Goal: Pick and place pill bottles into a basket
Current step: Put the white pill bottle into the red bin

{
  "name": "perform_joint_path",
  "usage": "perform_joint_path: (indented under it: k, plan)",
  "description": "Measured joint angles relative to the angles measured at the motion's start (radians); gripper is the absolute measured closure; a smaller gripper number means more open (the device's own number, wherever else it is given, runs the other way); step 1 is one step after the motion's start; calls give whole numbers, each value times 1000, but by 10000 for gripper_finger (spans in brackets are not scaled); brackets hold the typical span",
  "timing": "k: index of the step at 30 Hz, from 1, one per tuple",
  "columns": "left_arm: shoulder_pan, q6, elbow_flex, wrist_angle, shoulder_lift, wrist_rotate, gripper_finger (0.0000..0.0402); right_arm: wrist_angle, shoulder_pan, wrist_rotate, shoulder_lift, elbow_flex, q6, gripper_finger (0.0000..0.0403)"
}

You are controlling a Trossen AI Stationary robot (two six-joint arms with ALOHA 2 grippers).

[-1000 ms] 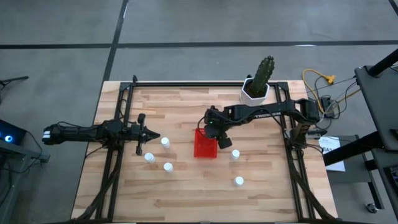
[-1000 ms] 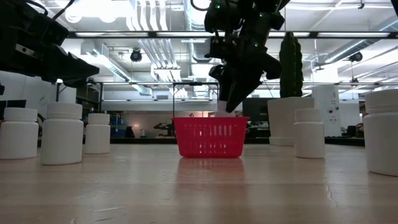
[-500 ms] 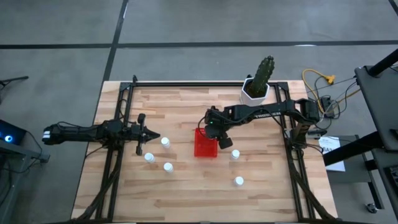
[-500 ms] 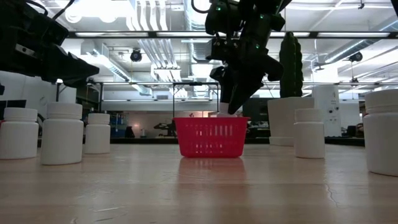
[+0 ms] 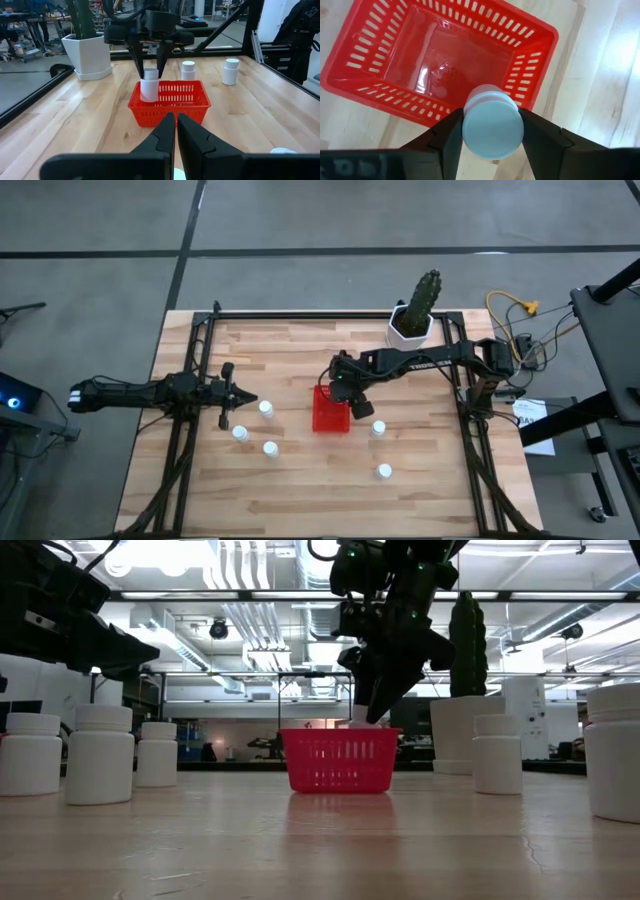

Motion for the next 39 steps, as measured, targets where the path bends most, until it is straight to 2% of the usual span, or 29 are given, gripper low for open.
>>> perform_joint_path:
  k: [11,23,32,39]
  plan:
    - [0,0,0,0,0,0,400,0,0,12,0,0,6,211]
    - [0,0,0,0,0,0,400,-3,2,12,0,3,2,211]
    - [0,0,0,0,0,0,400,-9,37,10,-3,53,4,211]
    - [0,0,0,0,0,0,400,-89,67,-16,-5,59,29,211]
